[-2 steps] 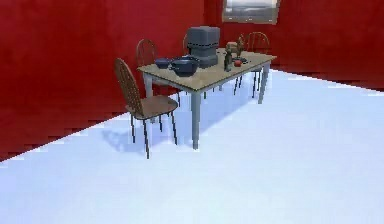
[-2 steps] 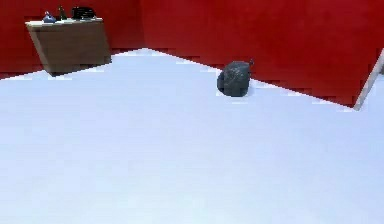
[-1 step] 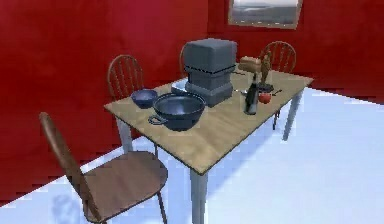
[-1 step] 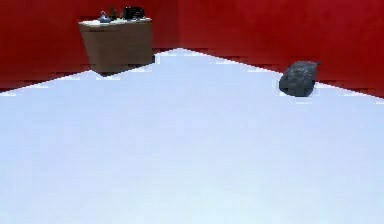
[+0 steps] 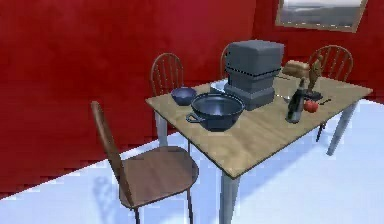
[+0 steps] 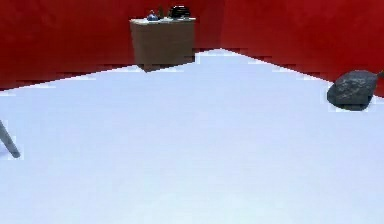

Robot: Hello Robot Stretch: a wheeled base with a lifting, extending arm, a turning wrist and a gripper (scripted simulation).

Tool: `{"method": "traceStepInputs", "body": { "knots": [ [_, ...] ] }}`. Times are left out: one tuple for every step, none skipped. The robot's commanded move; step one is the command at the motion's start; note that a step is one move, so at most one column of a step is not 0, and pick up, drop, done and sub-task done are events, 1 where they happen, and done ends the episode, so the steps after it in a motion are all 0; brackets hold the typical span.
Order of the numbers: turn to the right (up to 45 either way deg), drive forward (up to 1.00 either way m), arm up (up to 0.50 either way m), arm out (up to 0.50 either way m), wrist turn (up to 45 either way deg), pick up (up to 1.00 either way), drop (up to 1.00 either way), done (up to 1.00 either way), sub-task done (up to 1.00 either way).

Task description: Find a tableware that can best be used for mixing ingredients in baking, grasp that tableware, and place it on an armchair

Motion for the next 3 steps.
{"method": "traceStepInputs", "body": {
  "knots": [
    [-3.0,0.00,0.00,0.00,0.0,0.00,0.00,0.00,0.00],
    [0.0,0.05,0.00,0.00,0.0,0.00,0.00,0.00,0.00],
    [-45.0,0.00,0.00,0.00,0.0,0.00,0.00,0.00,0.00]
  ]
}}
